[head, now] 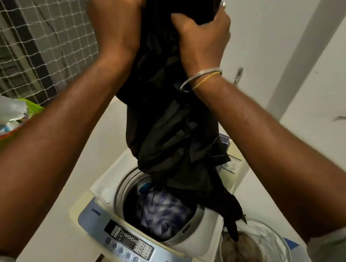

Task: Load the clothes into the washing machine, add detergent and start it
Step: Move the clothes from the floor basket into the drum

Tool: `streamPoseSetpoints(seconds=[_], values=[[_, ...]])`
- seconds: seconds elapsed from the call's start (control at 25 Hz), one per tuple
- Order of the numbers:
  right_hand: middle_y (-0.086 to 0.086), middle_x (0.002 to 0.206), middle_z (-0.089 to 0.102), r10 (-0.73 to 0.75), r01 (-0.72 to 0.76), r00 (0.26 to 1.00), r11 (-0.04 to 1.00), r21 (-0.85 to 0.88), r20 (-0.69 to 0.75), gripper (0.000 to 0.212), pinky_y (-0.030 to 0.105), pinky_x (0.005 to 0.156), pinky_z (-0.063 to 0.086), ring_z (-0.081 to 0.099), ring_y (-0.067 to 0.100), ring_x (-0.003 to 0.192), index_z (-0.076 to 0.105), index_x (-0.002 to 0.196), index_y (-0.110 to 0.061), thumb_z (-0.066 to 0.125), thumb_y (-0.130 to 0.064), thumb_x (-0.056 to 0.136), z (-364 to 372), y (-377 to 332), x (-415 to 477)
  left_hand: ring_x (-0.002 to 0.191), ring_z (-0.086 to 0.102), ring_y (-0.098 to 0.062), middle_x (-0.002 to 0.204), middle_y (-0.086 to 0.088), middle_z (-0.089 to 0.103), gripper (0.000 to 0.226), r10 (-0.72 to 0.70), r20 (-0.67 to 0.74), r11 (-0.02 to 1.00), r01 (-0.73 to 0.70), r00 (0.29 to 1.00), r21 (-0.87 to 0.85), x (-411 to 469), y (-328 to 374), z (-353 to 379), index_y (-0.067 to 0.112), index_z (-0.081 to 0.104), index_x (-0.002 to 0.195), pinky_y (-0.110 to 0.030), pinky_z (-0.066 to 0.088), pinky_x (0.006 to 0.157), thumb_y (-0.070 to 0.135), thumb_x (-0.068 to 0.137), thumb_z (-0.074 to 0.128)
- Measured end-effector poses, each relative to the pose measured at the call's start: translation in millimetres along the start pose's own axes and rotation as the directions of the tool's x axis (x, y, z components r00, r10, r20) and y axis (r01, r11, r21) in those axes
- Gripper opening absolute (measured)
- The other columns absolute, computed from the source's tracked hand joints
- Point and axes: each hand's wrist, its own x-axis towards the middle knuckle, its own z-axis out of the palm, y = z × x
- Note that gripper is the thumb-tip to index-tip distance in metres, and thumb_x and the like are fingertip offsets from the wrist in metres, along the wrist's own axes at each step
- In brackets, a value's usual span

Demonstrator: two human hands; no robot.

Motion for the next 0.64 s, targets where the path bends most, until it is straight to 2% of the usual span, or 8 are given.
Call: streamPoseSetpoints(seconds=[0.12, 0.28, 0.48, 0.56, 0.64], values=[[-0.004, 0.089, 0.074, 0.154, -0.154, 0.988, 0.987, -0.04, 0.011, 0.038, 0.027, 0.076, 0.059, 0.07, 0.009, 0.085, 0.07, 0.099, -0.012, 0.081, -0.021, 0.064, 5, 31, -18, 0.056, 0.041, -0.002, 0.06, 0.013, 0.046, 0.019, -0.099, 0.017, 0.992, 0.098, 0.995, 0.079, -12, -29, -6, 0.024, 0.048, 0.063, -0.025, 0.033, 0.051, 0.006, 0.065, 0.051], [-0.006, 0.087, 0.074, 0.257, -0.252, 0.966, 0.96, -0.119, 0.026, 0.042, 0.033, 0.079, 0.059, 0.07, 0.009, 0.083, 0.071, 0.099, -0.013, 0.08, -0.025, 0.06, 5, 67, -42, 0.057, 0.04, -0.006, 0.06, 0.01, 0.046, 0.016, -0.212, 0.012, 0.969, 0.208, 0.977, 0.131, -35, -65, -11, 0.021, 0.051, 0.063, -0.027, 0.032, 0.05, 0.006, 0.061, 0.052], [-0.006, 0.086, 0.073, 0.263, -0.256, 0.964, 0.958, -0.128, 0.041, 0.038, 0.031, 0.078, 0.06, 0.069, 0.007, 0.082, 0.071, 0.098, -0.013, 0.081, -0.022, 0.063, 4, 79, -49, 0.053, 0.038, -0.005, 0.057, 0.012, 0.044, 0.016, -0.228, 0.004, 0.966, 0.226, 0.974, 0.123, -42, -76, -12, 0.017, 0.052, 0.063, -0.022, 0.03, 0.047, 0.001, 0.062, 0.052], [-0.006, 0.087, 0.073, 0.264, -0.257, 0.964, 0.958, -0.124, 0.043, 0.037, 0.029, 0.078, 0.06, 0.069, 0.007, 0.082, 0.071, 0.099, -0.013, 0.082, -0.02, 0.064, 5, 78, -51, 0.055, 0.038, -0.007, 0.059, 0.007, 0.044, 0.007, -0.233, 0.005, 0.965, 0.23, 0.972, 0.126, -43, -78, -12, 0.008, 0.053, 0.066, -0.025, 0.03, 0.048, 0.002, 0.062, 0.052], [-0.005, 0.088, 0.073, 0.267, -0.259, 0.962, 0.958, -0.123, 0.052, 0.038, 0.027, 0.078, 0.06, 0.069, 0.007, 0.083, 0.071, 0.101, -0.013, 0.082, -0.02, 0.066, 4, 79, -53, 0.057, 0.039, -0.009, 0.062, 0.001, 0.045, 0.012, -0.233, -0.002, 0.963, 0.231, 0.972, 0.141, -44, -80, -14, -0.002, 0.054, 0.072, -0.028, 0.03, 0.049, 0.003, 0.062, 0.051]])
